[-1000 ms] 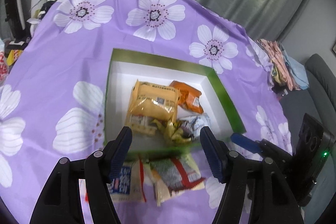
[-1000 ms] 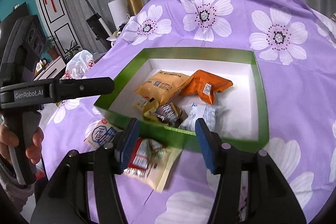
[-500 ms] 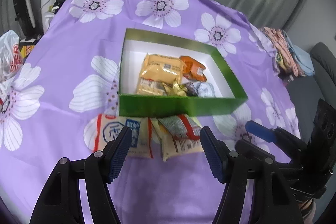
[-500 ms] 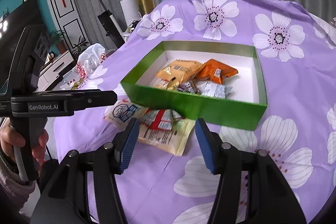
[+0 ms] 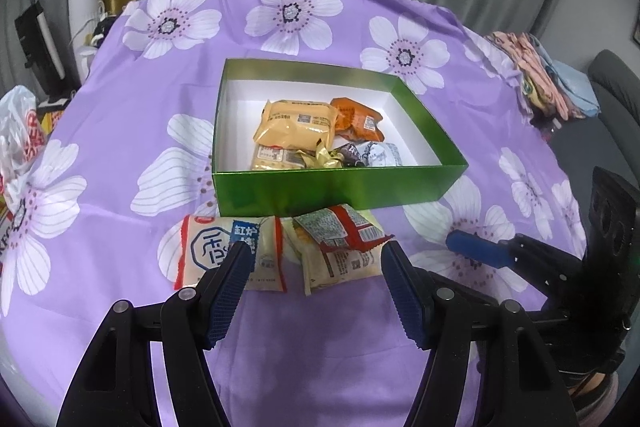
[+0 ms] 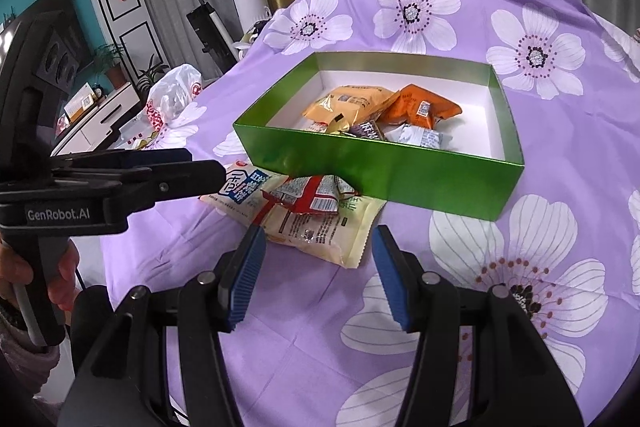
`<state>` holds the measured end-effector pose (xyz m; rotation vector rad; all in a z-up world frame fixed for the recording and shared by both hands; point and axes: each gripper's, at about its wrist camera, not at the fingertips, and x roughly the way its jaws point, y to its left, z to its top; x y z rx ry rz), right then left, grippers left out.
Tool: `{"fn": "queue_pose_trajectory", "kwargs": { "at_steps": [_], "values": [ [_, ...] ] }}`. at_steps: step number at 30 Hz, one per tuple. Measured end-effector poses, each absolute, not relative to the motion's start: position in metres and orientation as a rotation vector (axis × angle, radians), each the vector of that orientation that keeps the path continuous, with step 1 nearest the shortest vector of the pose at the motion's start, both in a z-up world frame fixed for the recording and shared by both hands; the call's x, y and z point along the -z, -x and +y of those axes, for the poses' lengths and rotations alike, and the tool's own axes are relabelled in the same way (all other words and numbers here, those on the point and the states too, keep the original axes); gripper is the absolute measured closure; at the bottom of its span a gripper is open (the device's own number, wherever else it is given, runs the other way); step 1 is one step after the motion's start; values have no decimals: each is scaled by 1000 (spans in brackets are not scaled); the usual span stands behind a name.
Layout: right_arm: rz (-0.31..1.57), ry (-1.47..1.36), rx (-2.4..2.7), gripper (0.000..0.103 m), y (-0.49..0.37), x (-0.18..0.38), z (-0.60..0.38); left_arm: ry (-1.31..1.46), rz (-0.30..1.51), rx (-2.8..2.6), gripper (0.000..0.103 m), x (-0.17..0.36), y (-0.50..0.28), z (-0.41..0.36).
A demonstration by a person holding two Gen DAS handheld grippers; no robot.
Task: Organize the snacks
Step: 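Release the yellow packet into the box and withdraw the left tool, then reach the left tool to the red-and-white packet and grasp it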
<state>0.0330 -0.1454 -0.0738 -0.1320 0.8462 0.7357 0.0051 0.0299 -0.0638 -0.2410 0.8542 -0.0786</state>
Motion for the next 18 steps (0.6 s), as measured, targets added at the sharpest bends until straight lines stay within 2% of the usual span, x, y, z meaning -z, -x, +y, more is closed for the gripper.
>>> {"fn": "queue_pose_trajectory", "kwargs": {
  "at_steps": [18],
  "values": [
    [886,165,-739,47,-48,95,-130,257,865,133,36,82,-19,36]
  ]
}}
